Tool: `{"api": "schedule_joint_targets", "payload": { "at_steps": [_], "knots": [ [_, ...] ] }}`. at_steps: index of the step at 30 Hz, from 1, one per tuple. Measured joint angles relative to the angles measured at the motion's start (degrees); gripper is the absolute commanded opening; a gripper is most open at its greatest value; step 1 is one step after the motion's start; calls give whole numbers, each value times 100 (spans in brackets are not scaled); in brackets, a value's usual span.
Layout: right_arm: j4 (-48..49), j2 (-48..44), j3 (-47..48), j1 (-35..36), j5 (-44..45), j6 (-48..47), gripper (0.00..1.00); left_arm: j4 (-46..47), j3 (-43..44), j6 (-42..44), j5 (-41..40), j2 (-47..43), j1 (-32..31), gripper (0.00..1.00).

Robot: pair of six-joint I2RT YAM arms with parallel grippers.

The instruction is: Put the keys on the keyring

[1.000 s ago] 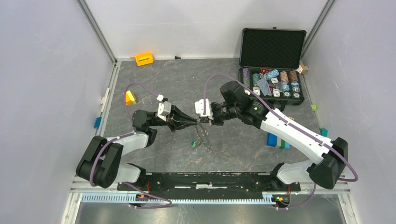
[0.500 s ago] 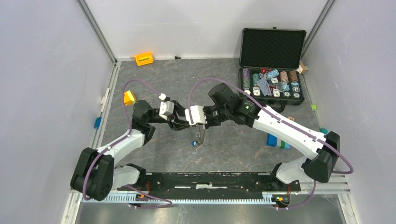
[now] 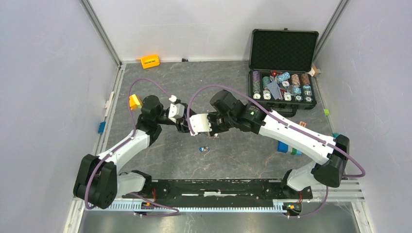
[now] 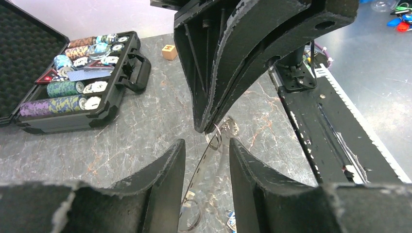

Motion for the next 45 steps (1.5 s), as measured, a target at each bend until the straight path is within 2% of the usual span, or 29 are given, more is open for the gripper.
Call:
{"api": "schedule_joint_targets", "payload": {
  "at_steps": [3,7,9,12,15,22,27,34,39,45],
  "knots": [
    [-28,0,0,31,157,-37,0,-946,232,730,4,-2,11,46],
    [-83,0,0,57,407,-105,0,-3574,1060,2894,-74,0,17,46],
    [-79,-7,-2,66,463,-142,0,-4562,1419,3729,-118,0,17,46],
    [-76,-31,-4,66,511,-188,0,-5364,1589,4441,-186,0,17,47],
    [-79,-66,-24,66,584,-267,0,-5914,1589,4800,-271,0,17,48],
    [-181,-76,-24,66,717,-490,0,-6343,1589,5073,-529,0,17,51],
    [-142,-317,-186,66,726,-599,0,-6647,1587,5466,-957,9,-46,59],
    [-52,-933,-531,-192,590,-640,0,-7012,1526,5880,-1620,356,-461,68],
    [105,-1478,-973,-643,358,-636,0,-6935,1235,5877,-2081,813,-789,64],
    [162,-1989,-1357,-984,225,-638,0,-6474,1172,5366,-2586,1266,-1150,61]
  ]
}}
